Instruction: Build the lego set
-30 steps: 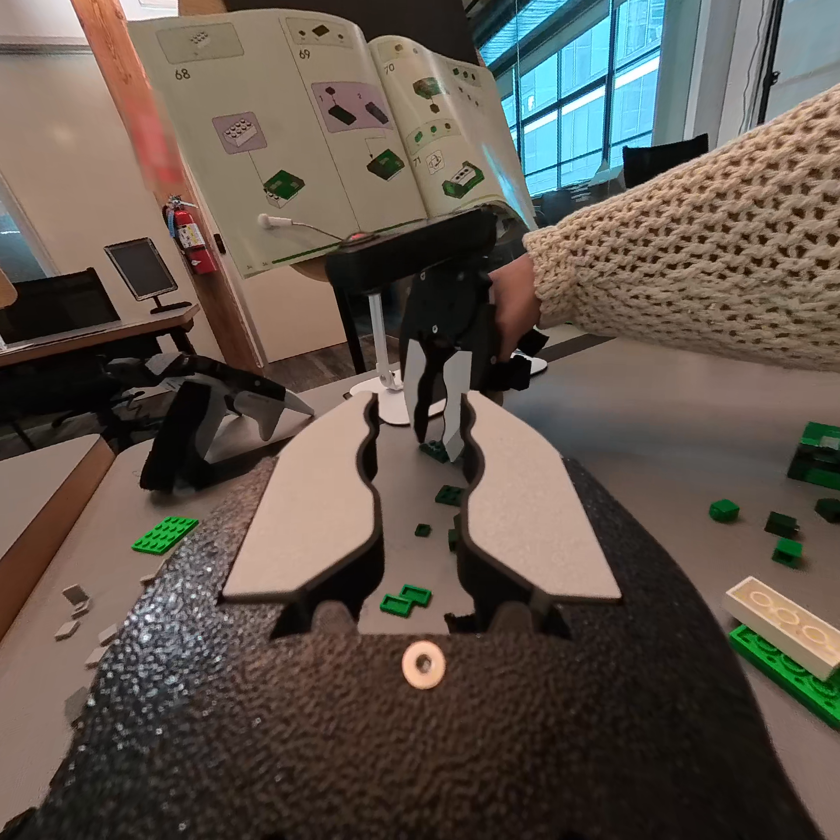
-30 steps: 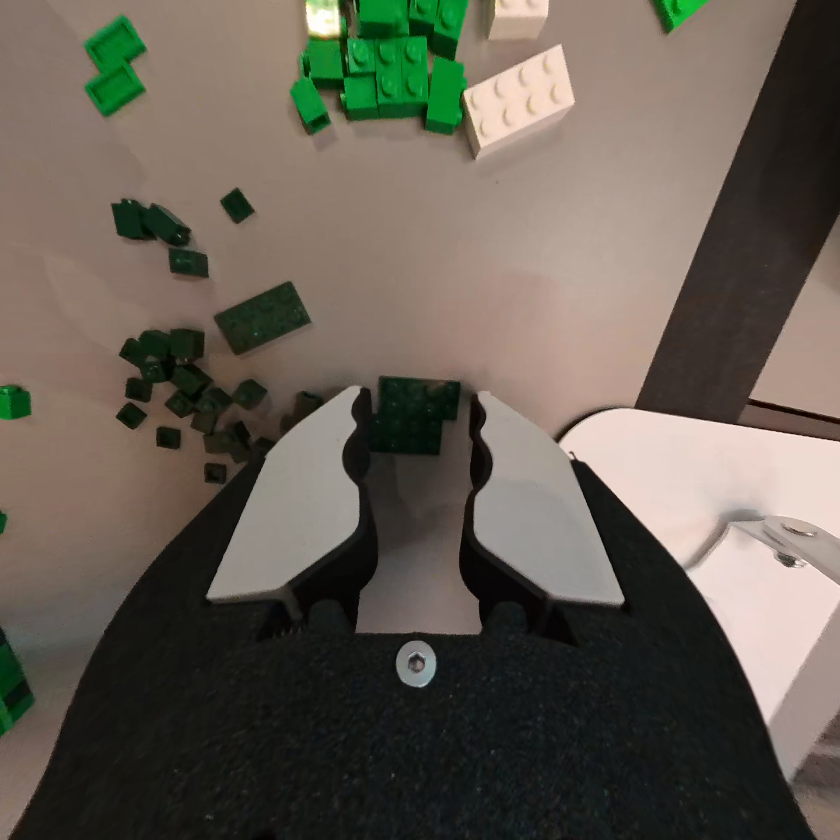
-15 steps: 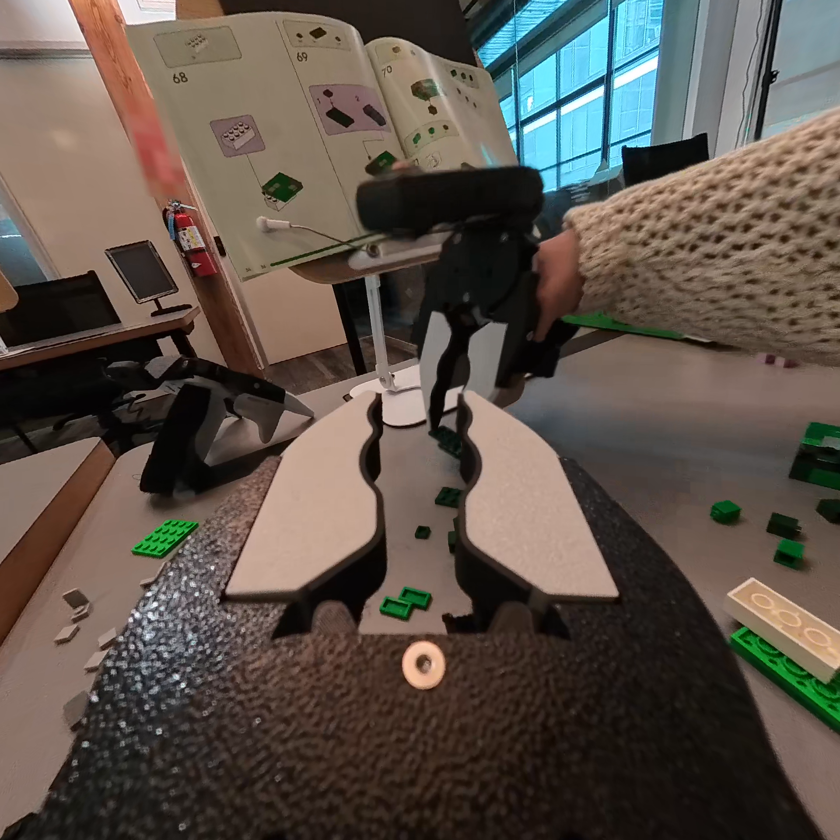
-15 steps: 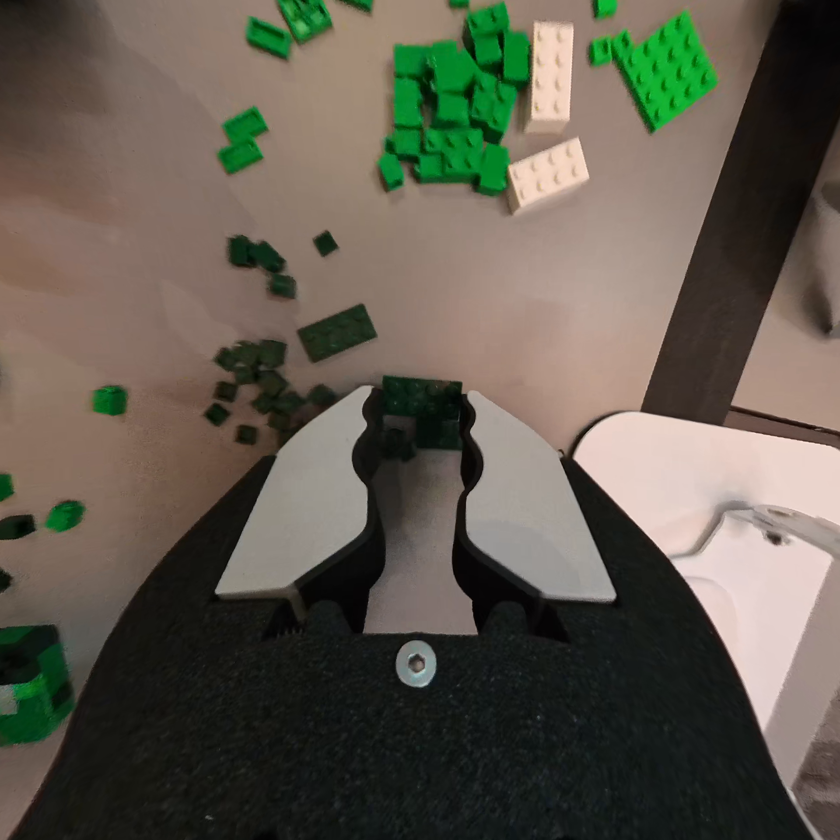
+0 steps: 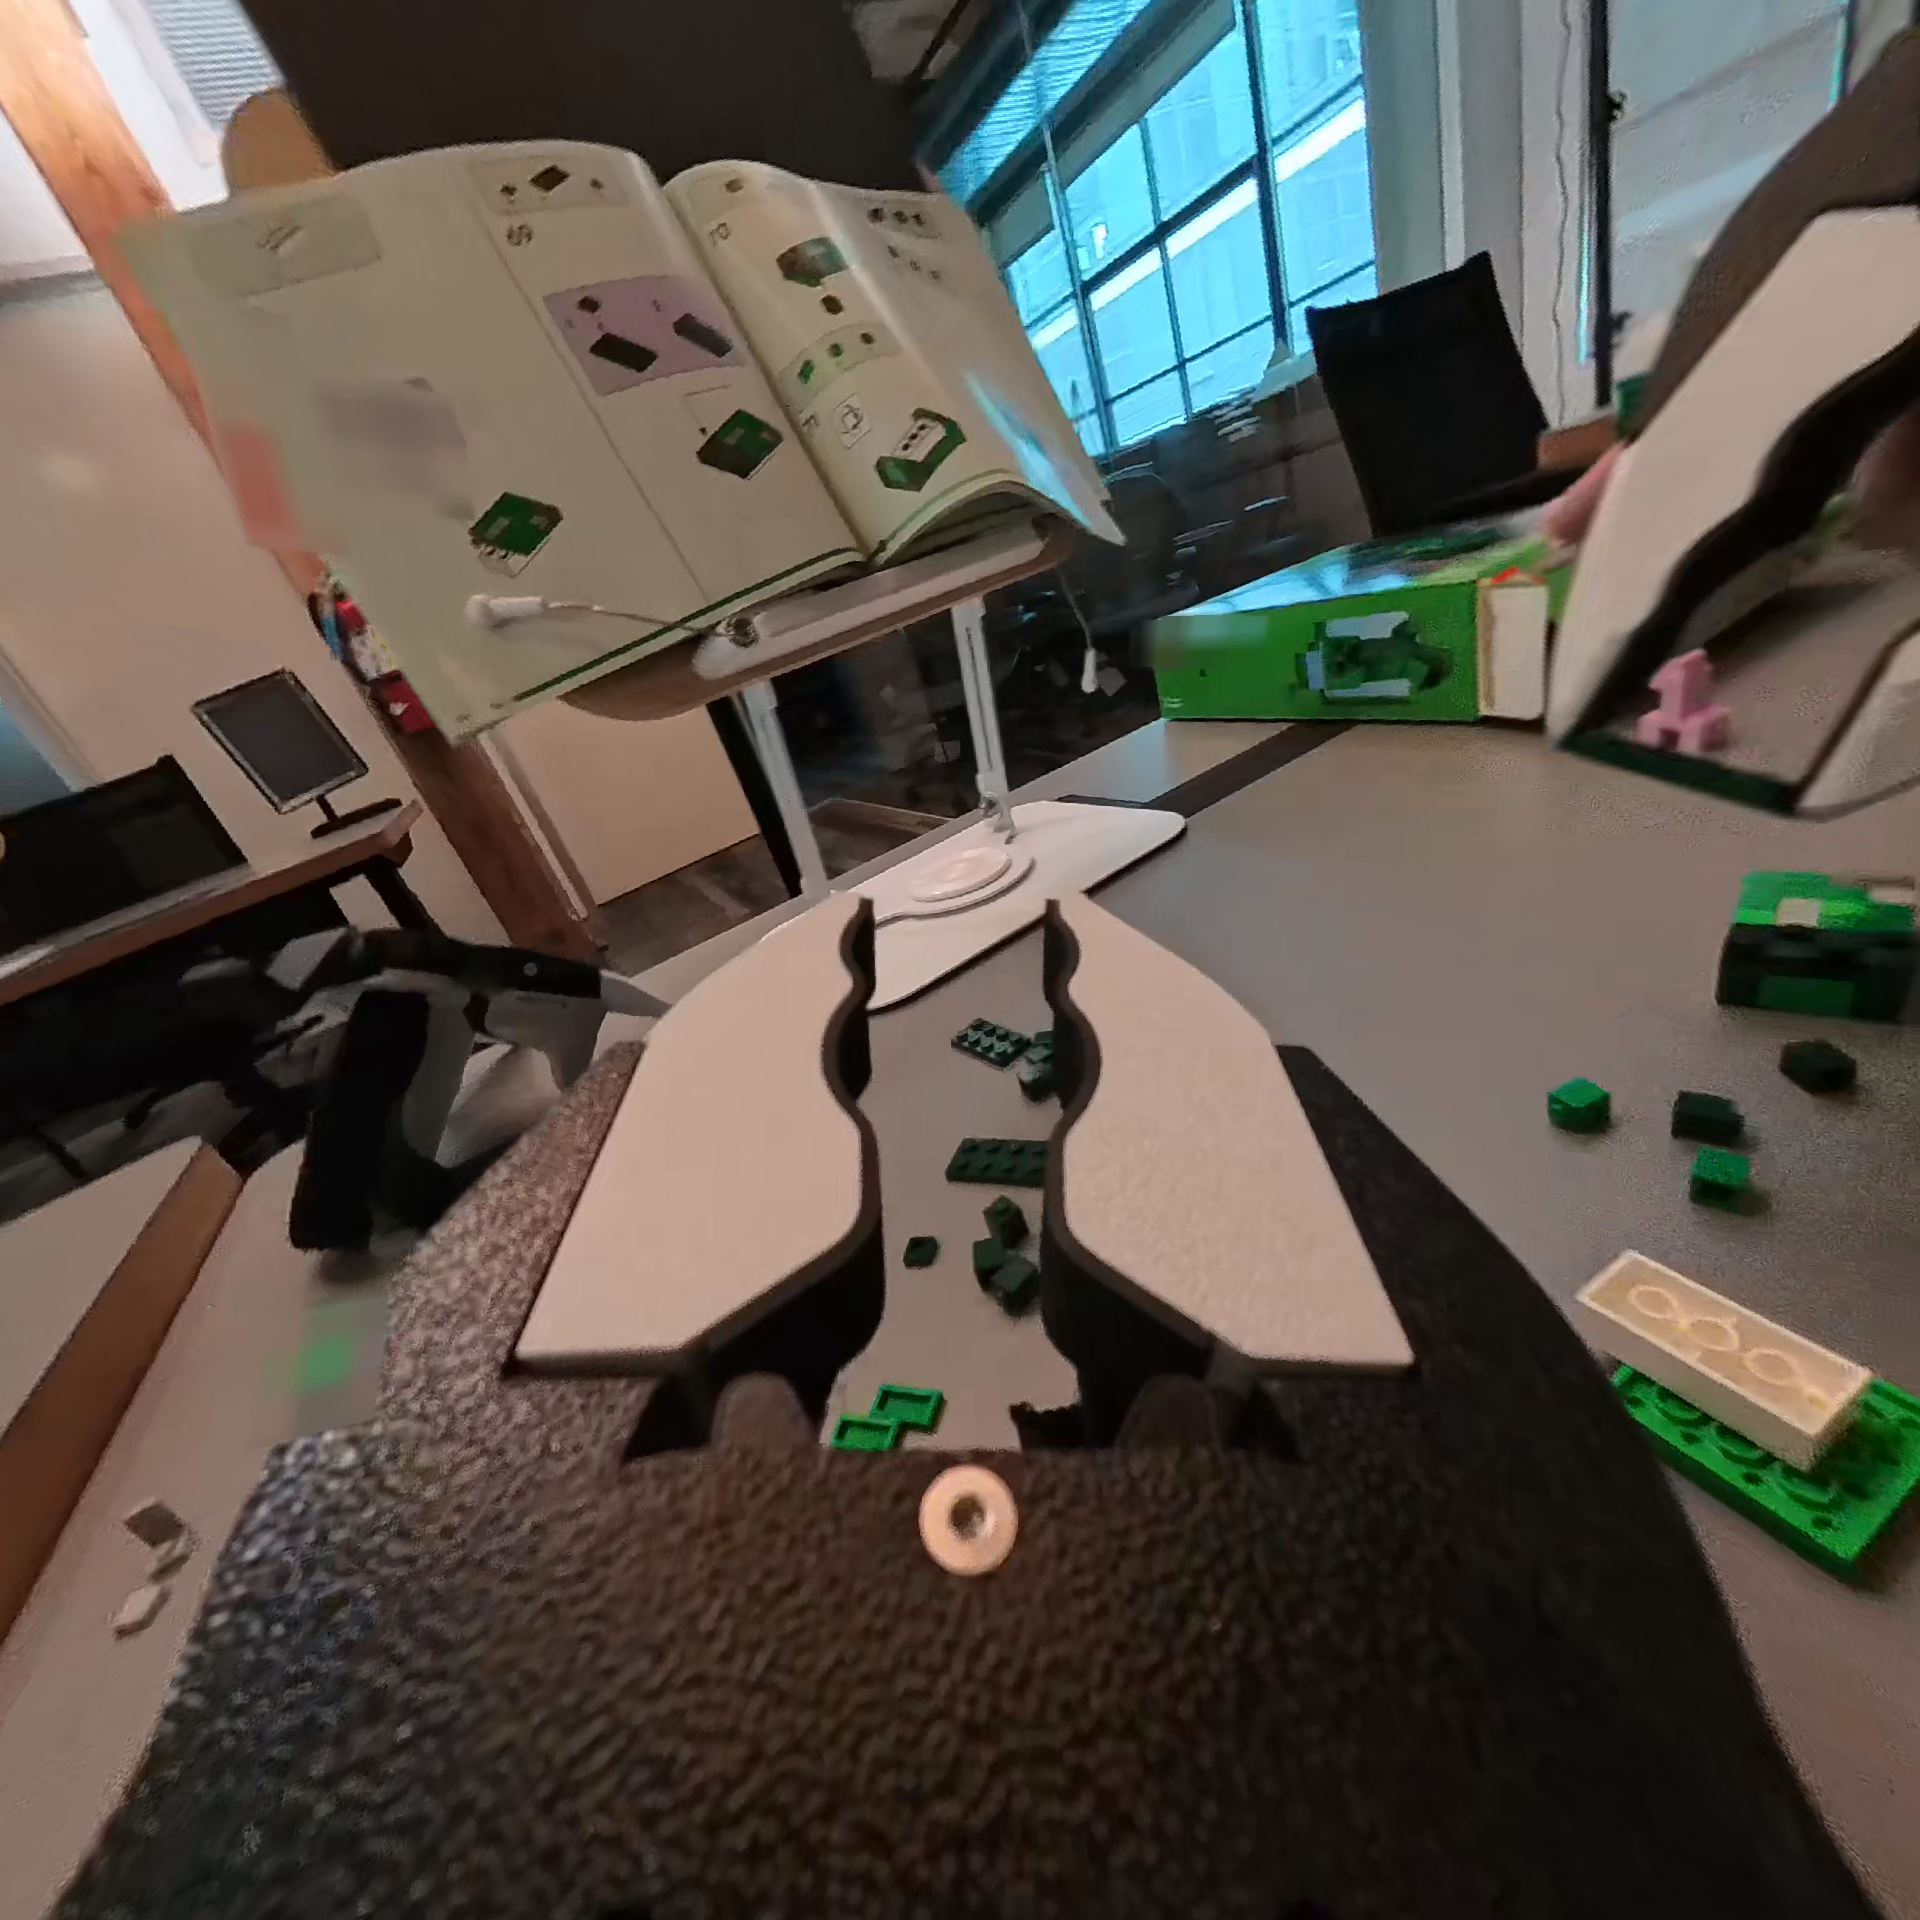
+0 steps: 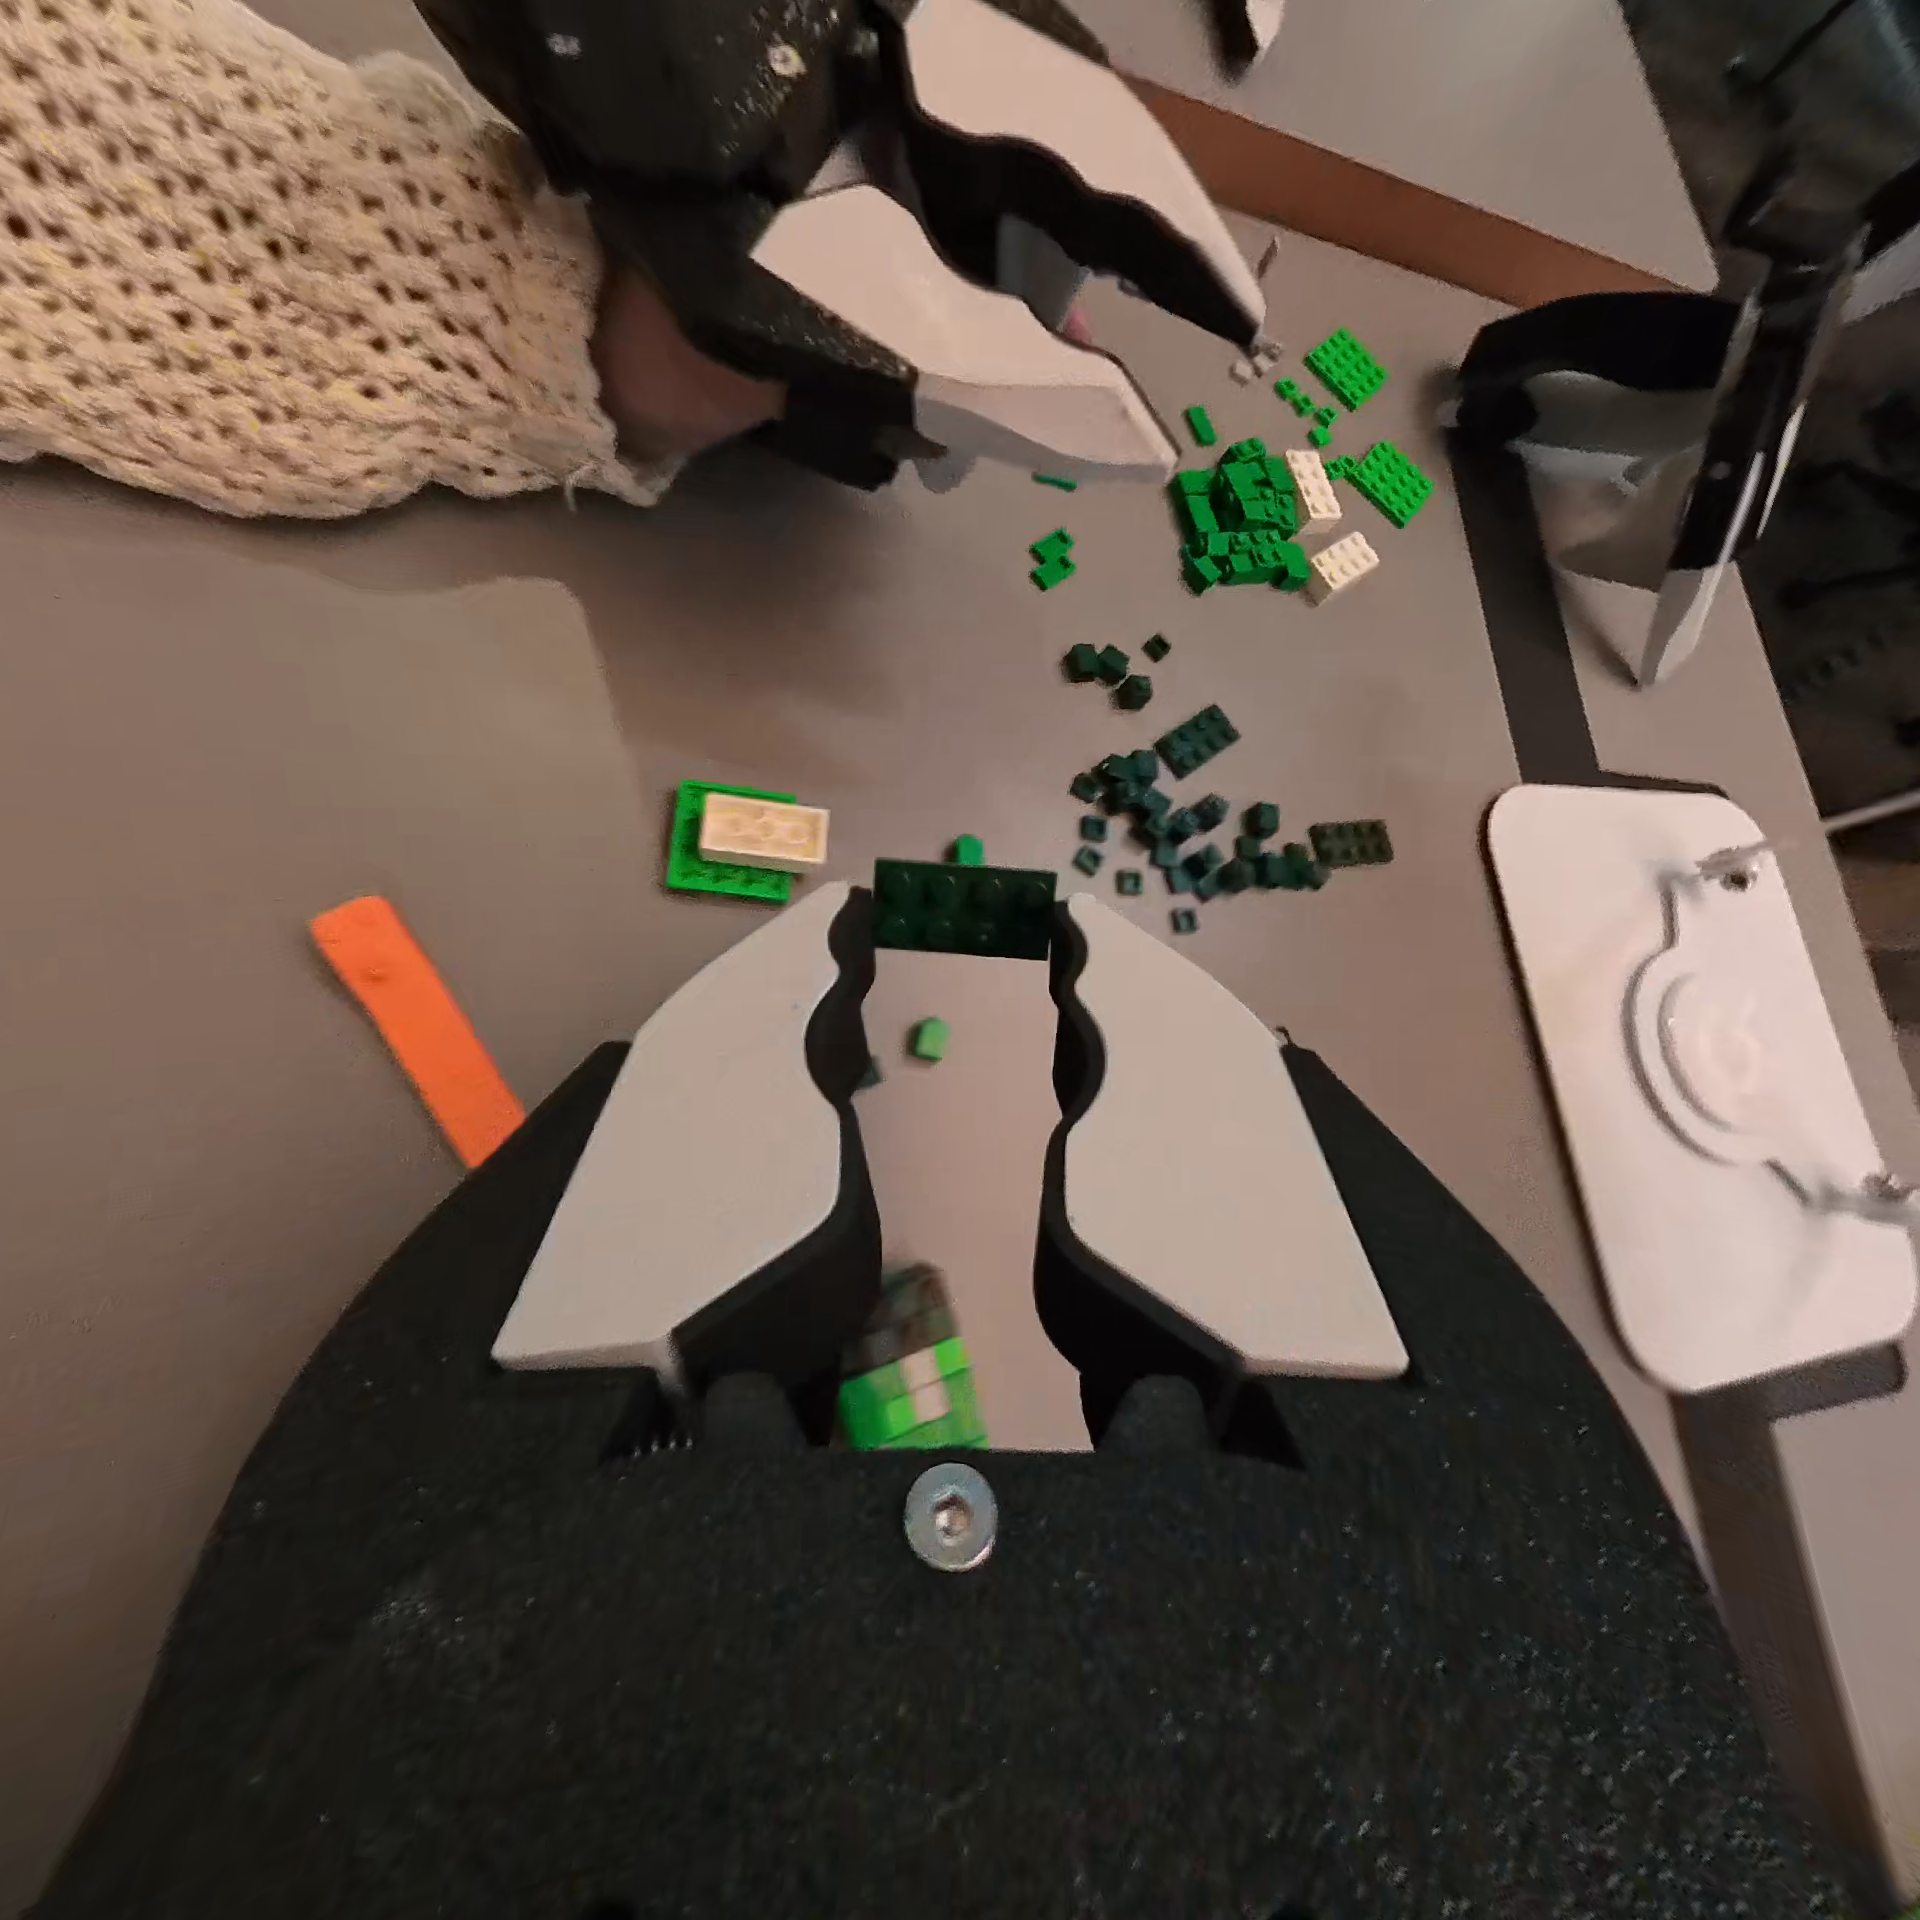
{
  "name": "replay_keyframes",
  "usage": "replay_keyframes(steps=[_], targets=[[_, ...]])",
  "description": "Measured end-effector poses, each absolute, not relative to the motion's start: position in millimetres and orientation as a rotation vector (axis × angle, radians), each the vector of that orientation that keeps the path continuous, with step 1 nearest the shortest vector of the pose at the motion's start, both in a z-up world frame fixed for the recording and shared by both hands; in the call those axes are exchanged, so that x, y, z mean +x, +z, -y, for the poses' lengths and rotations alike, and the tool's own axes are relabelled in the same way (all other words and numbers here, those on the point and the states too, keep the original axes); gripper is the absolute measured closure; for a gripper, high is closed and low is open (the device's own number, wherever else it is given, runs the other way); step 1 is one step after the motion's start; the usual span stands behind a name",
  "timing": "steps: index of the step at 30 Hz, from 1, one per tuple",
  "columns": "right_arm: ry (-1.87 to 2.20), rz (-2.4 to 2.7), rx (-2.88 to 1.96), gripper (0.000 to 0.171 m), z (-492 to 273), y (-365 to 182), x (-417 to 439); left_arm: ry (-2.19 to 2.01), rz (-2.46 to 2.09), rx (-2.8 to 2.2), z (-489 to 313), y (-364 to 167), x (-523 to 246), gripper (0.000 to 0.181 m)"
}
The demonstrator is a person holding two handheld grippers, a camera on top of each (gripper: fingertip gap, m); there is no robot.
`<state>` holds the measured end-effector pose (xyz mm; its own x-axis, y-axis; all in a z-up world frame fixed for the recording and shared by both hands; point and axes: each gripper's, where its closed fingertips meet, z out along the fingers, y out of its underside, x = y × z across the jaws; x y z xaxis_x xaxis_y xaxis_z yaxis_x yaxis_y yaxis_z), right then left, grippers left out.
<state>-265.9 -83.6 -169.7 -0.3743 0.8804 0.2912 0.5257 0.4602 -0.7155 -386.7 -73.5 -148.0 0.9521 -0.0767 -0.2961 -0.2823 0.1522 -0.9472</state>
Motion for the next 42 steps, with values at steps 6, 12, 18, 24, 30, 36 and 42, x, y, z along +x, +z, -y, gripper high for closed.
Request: replay_keyframes(steps=[6,12,18,24,30,36,42], targets=[[0.756,1.757,-1.301,0.139,102,-181,-233,0.175,-0.486,-1.379,78,-149,-348,0.149],[0.911,1.468,-1.436,0.139,92,-184,-227,0.237,-0.825,-1.337,83,-169,-285,0.145],[1.167,1.350,-1.421,0.139,101,-160,-235,0.246,-1.004,-1.163,104,-163,-246,0.127],[1.204,1.424,-1.425,0.139,113,-166,-237,0.243,-1.042,-1.160,105,-167,-239,0.126],[1.212,1.455,-1.427,0.139,119,-168,-240,0.249,-1.067,-1.151,107,-171,-232,0.130],[1.258,1.463,-1.431,0.139,124,-168,-244,0.309,-1.090,-1.116,109,-170,-231,0.141],[1.260,1.482,-1.444,0.139,126,-173,-246,0.355,-1.129,-1.084,112,-171,-229,0.163]])
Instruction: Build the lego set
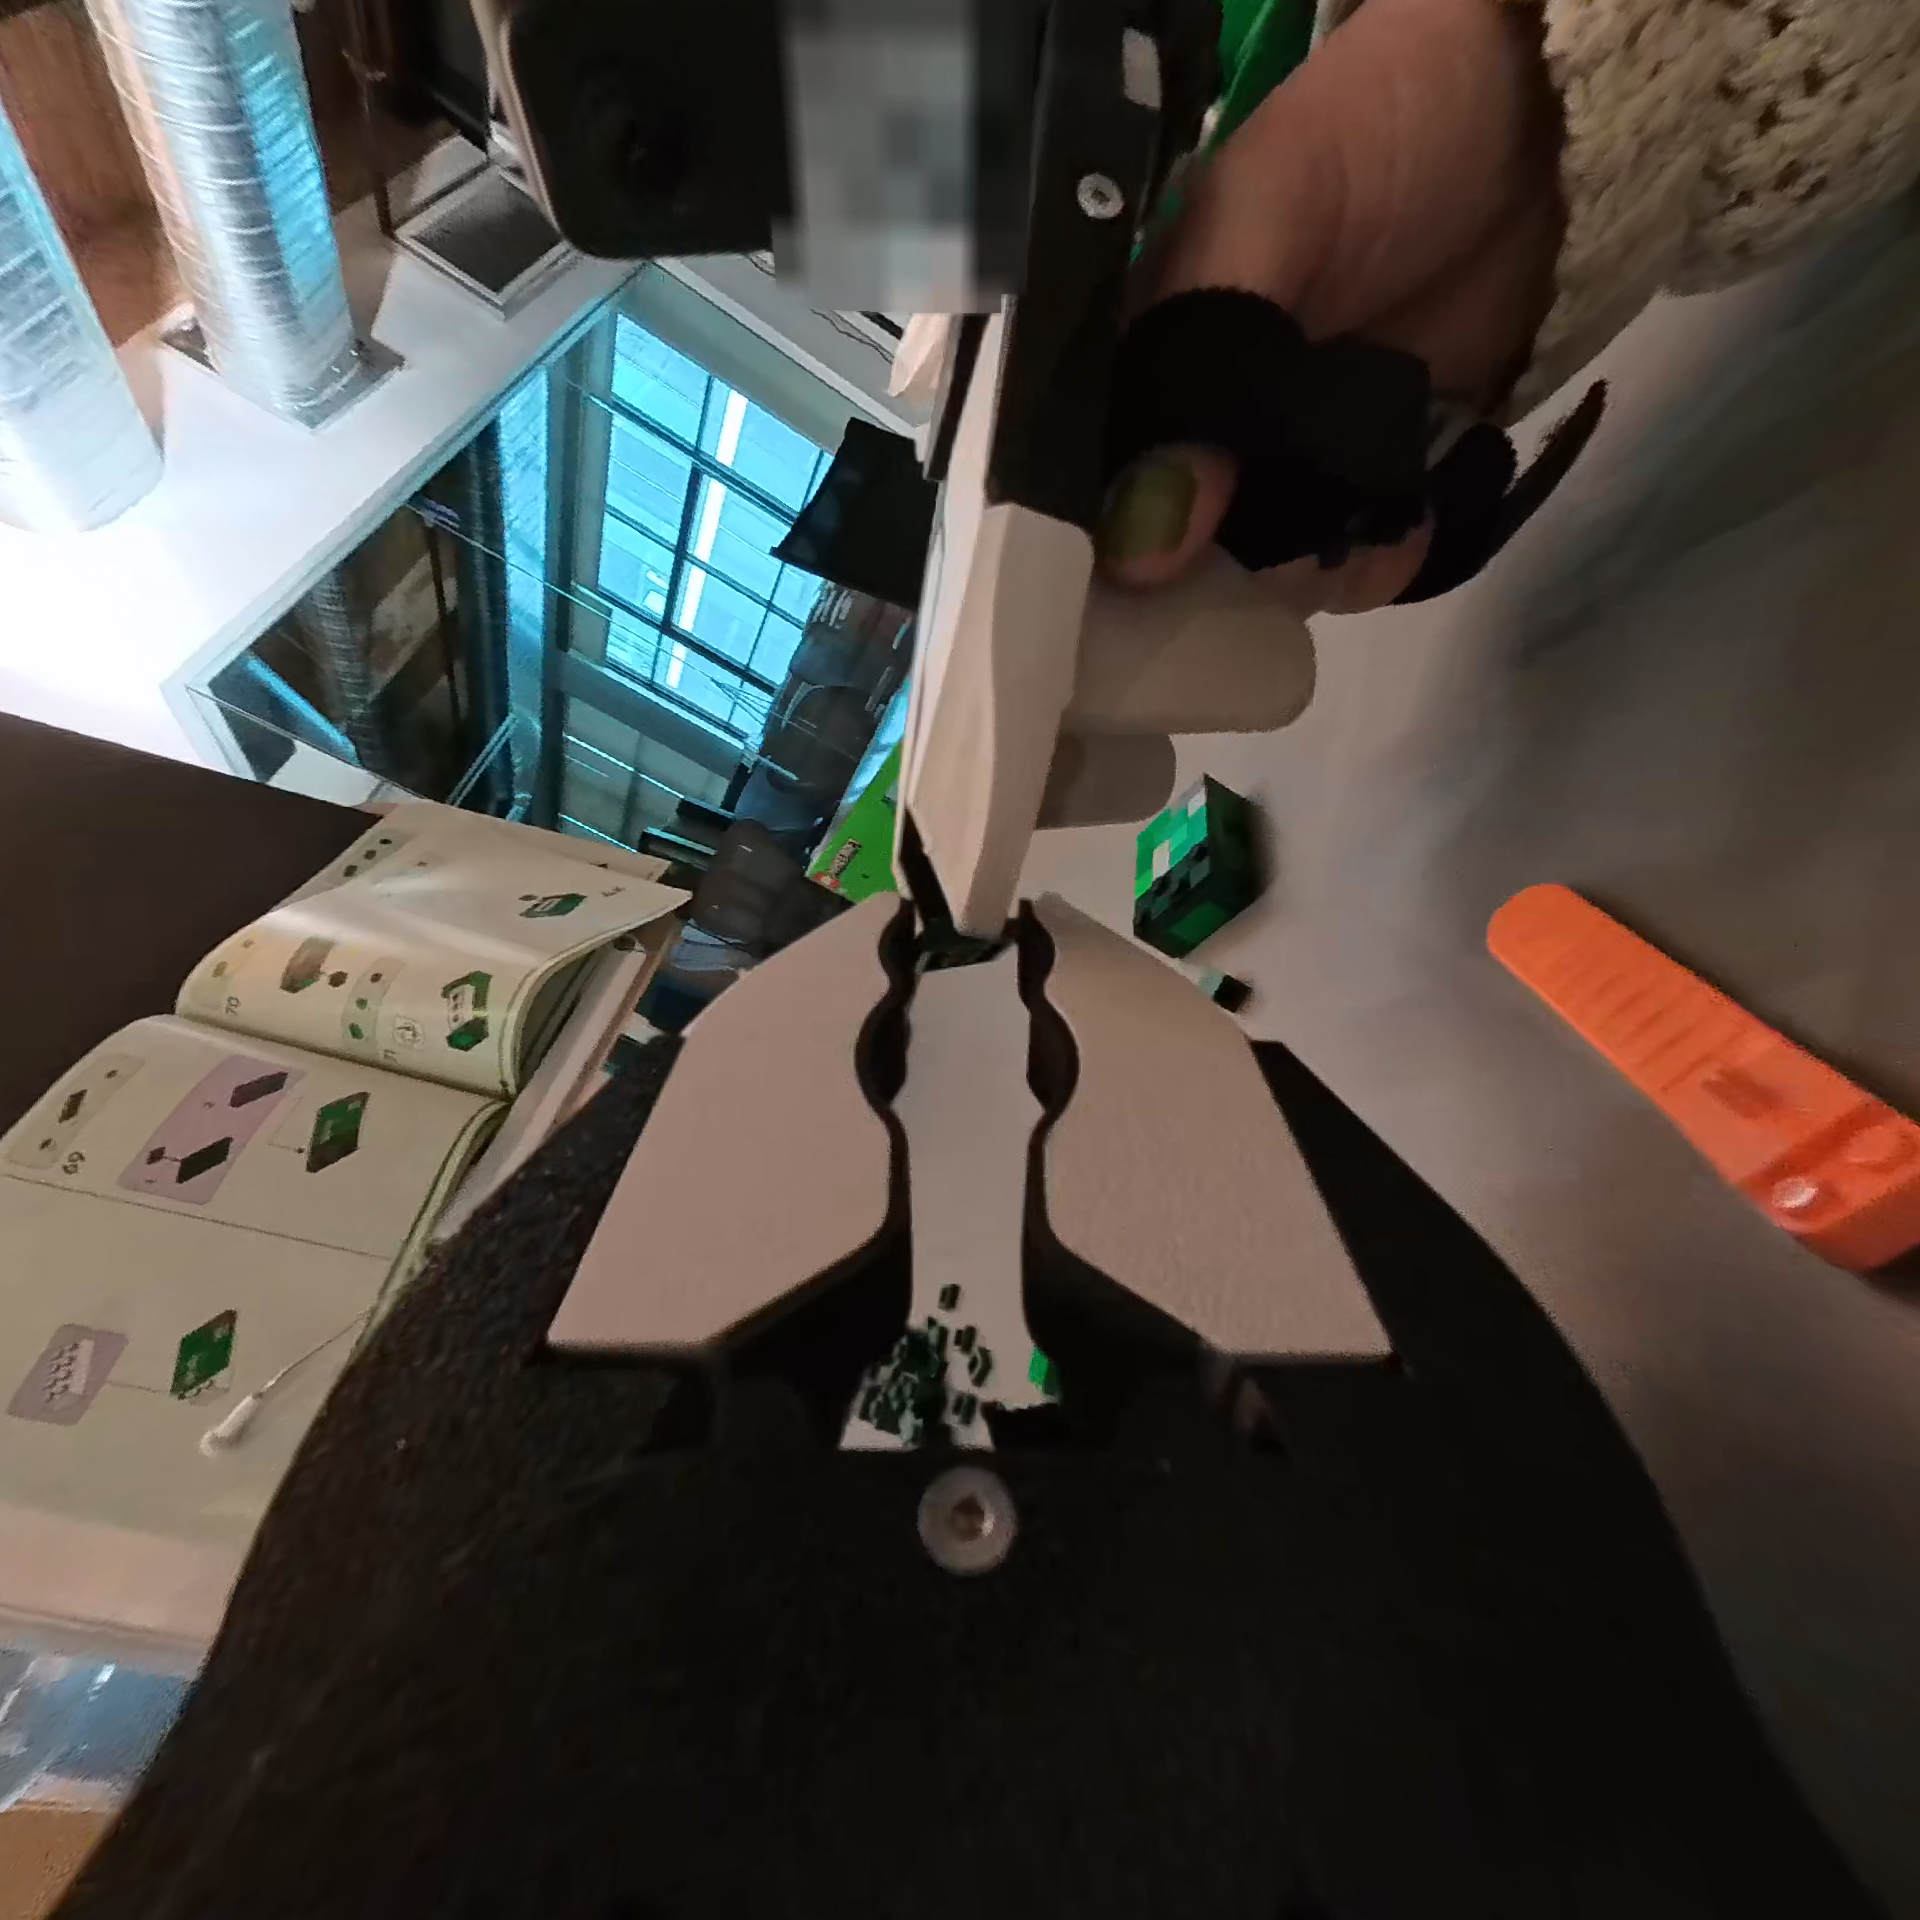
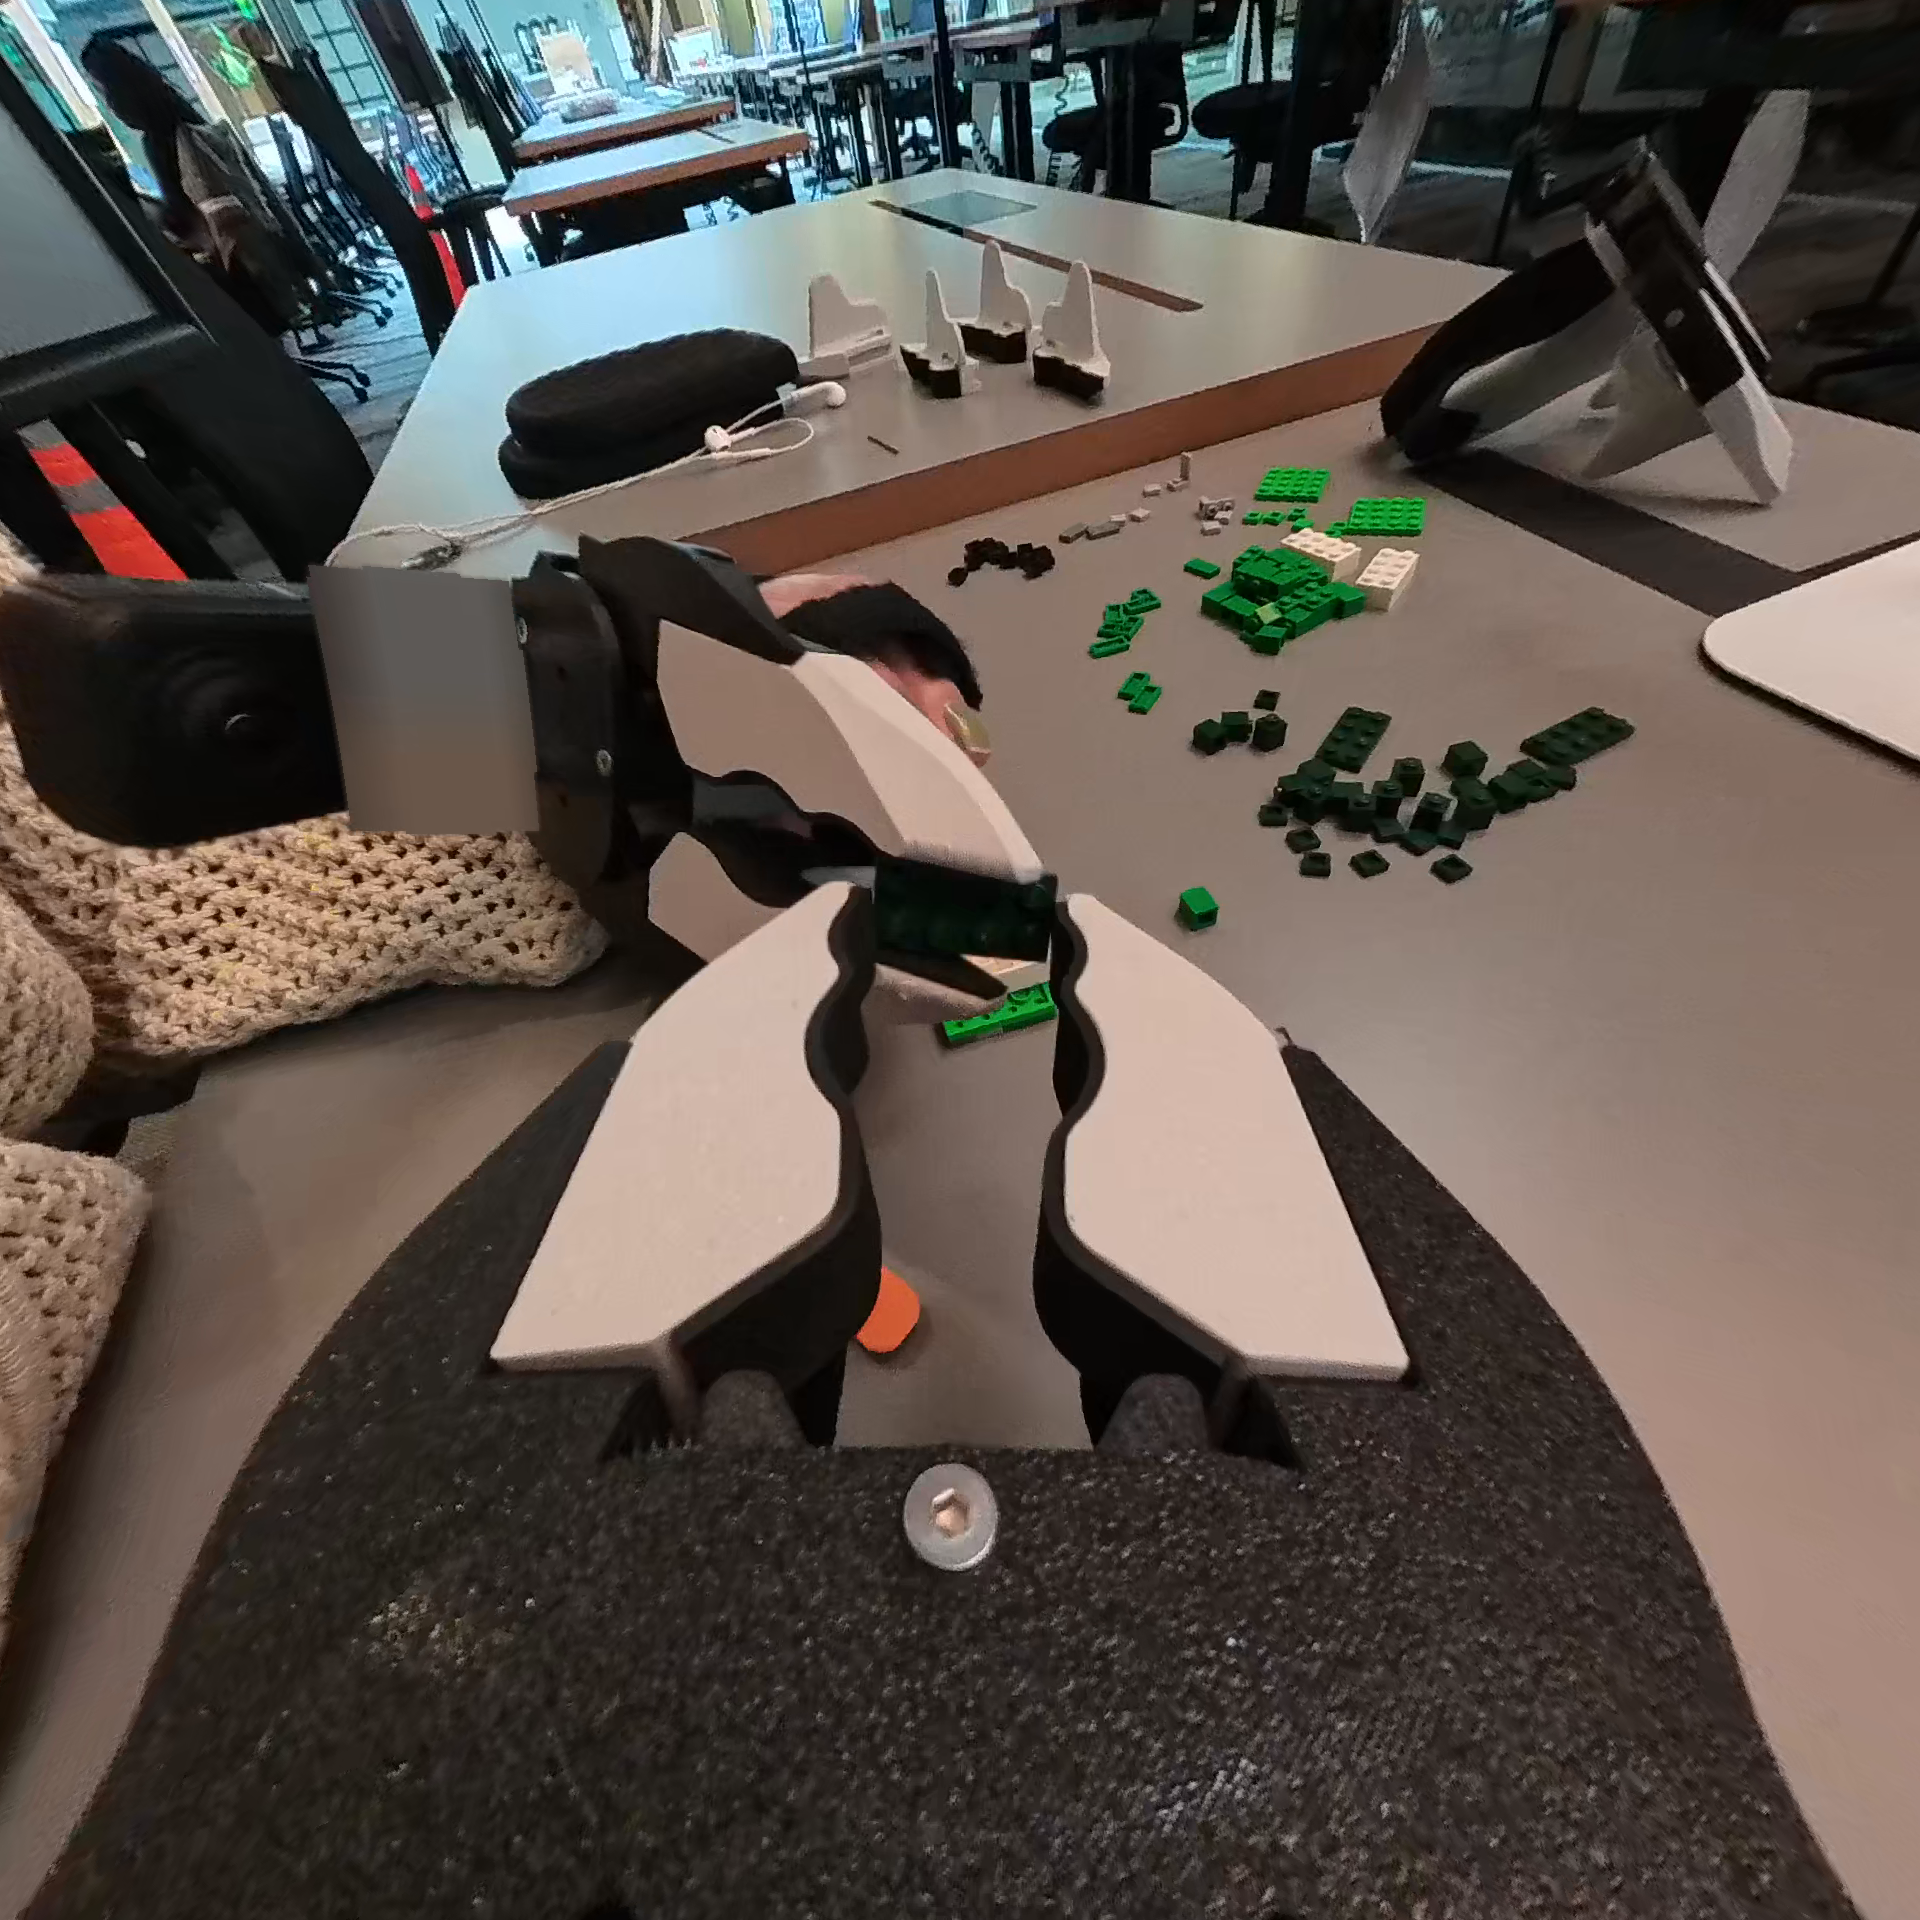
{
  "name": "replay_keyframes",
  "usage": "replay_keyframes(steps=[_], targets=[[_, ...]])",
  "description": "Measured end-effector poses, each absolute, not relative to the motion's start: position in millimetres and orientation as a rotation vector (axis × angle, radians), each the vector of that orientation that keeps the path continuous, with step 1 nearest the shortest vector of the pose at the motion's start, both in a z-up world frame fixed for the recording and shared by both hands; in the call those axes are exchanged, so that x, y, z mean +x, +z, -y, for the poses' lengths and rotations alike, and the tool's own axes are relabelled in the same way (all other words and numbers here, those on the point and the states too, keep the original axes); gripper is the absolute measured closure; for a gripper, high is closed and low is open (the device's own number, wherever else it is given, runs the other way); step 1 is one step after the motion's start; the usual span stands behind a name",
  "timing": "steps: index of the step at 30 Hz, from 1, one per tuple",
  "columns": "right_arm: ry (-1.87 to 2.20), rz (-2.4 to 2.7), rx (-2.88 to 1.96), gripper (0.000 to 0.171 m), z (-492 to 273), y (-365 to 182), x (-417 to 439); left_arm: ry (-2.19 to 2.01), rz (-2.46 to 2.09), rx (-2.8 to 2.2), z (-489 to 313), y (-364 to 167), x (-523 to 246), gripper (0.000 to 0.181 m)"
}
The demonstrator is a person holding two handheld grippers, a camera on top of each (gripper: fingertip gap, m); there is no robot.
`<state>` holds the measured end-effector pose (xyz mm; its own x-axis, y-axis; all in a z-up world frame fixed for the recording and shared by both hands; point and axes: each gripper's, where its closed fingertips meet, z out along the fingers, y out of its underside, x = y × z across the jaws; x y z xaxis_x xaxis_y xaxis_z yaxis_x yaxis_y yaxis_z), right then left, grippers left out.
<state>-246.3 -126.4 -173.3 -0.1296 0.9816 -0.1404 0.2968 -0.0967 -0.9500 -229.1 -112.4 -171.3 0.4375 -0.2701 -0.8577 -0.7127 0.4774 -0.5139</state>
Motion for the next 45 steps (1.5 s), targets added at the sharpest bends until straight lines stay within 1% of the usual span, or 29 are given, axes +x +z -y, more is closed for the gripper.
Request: replay_keyframes(steps=[2,5,7,10,13,17,20,22,28,37,38,40,41,45], targets=[[1.270,1.466,-1.434,0.138,126,-171,-247,0.307,-1.118,-1.119,112,-172,-230,0.164],[1.266,1.443,-1.343,0.126,126,-159,-245,0.126,-1.030,-1.192,111,-166,-233,0.164],[1.189,1.453,-1.267,0.126,123,-155,-241,-0.050,-0.924,-1.225,111,-156,-238,0.164],[1.007,1.476,-1.116,0.131,120,-149,-234,-0.289,-0.779,-1.233,114,-140,-250,0.164],[0.742,1.470,-0.898,0.140,121,-138,-230,-0.487,-0.747,-1.223,120,-133,-251,0.164],[0.418,1.496,-0.695,0.140,127,-139,-235,-0.836,-0.713,-1.187,132,-126,-242,0.164],[0.289,1.477,-0.594,0.140,131,-137,-238,-0.989,-0.705,-1.171,139,-123,-237,0.164],[0.251,1.430,-0.535,0.146,136,-128,-238,-1.061,-0.725,-1.175,144,-122,-232,0.165],[0.129,1.436,-0.410,0.165,146,-128,-241,-1.210,-0.730,-1.155,152,-120,-220,0.165],[0.086,1.442,-0.422,0.166,142,-126,-244,-1.294,-0.702,-1.150,152,-122,-222,0.164],[0.084,1.435,-0.438,0.166,139,-125,-243,-1.293,-0.697,-1.157,151,-123,-223,0.162],[0.078,1.418,-0.472,0.167,131,-122,-240,-1.264,-0.687,-1.182,147,-127,-225,0.149],[0.088,1.410,-0.494,0.167,128,-121,-238,-1.239,-0.682,-1.194,144,-128,-227,0.145],[0.142,1.413,-0.579,0.167,115,-122,-233,-0.994,-0.698,-1.280,129,-141,-238,0.139]])
